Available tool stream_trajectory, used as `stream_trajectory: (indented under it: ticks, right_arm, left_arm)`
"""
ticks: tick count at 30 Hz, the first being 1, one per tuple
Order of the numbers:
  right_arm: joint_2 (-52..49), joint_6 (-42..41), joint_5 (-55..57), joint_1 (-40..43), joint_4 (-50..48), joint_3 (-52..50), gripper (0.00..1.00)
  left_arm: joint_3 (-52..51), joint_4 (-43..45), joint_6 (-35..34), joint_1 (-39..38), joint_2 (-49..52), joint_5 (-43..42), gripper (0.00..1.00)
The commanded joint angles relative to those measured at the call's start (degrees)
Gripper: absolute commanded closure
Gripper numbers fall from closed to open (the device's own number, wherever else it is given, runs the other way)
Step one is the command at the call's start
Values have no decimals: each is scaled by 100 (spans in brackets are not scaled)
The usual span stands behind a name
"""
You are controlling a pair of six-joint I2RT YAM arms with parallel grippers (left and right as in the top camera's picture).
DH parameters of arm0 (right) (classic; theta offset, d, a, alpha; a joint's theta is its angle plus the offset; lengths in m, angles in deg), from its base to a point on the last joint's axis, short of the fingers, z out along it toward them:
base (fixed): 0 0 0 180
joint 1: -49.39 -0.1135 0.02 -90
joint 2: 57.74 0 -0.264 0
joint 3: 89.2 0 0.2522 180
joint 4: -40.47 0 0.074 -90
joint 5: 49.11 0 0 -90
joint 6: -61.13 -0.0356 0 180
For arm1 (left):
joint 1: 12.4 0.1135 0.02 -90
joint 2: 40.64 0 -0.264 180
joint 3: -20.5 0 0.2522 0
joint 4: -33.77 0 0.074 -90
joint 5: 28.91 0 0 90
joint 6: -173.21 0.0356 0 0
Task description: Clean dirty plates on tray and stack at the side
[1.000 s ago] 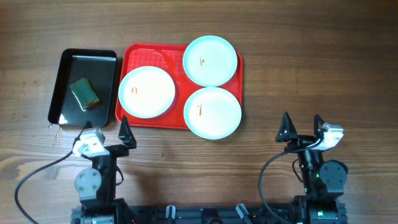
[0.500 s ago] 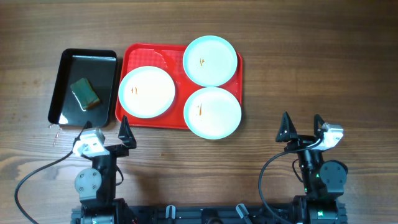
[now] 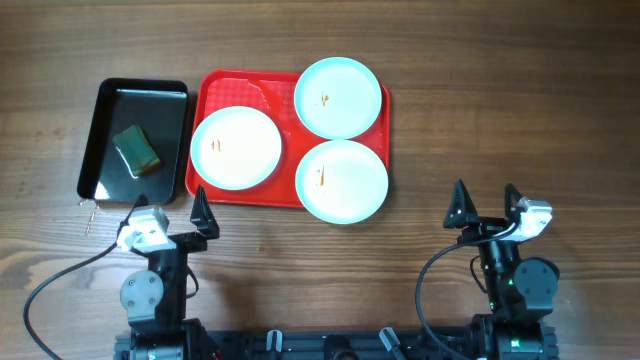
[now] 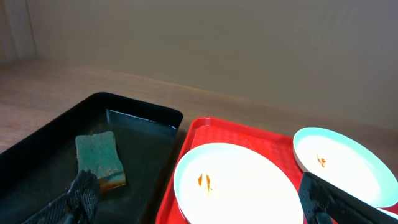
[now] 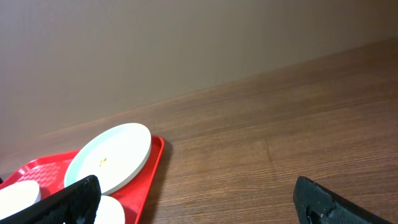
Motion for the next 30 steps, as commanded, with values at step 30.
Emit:
stream_trajectory:
  ticks: [30]
  right_arm:
    - [-859,946,-1058,-35,-1130,1051,0]
  left_arm:
    - [1198,37,-105,-35,378,-839,0]
